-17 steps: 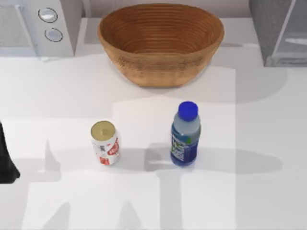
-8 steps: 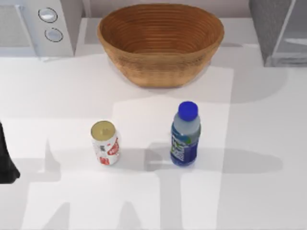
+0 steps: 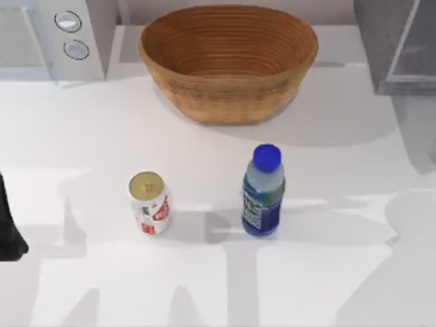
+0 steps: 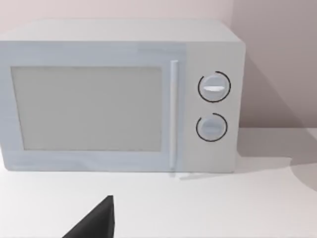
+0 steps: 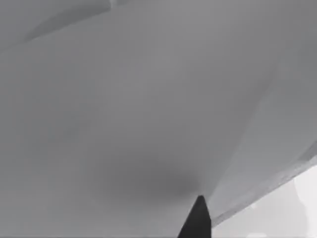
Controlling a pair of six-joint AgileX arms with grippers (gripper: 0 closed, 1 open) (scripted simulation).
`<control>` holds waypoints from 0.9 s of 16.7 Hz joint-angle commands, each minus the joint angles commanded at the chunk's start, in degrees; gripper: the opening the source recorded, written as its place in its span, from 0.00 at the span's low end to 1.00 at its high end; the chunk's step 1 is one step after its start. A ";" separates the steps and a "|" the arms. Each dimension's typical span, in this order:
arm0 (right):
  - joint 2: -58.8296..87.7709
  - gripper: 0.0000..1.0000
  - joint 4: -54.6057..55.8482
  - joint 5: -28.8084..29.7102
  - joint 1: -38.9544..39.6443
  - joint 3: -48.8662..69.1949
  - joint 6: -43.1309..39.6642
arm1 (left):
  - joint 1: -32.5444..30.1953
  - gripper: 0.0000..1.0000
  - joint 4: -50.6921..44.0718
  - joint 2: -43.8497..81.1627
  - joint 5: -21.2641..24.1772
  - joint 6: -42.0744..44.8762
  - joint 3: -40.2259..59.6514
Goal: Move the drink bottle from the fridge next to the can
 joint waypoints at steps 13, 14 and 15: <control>-5.92 1.00 9.11 19.42 21.86 -8.33 16.03 | 0.00 1.00 0.00 0.00 0.00 0.00 0.00; -5.17 1.00 8.95 19.51 21.79 -7.57 16.05 | 0.00 1.00 0.00 0.00 0.00 0.00 0.00; -3.81 1.00 8.64 19.59 21.75 -6.19 16.07 | 0.00 1.00 0.00 0.00 0.00 0.00 0.00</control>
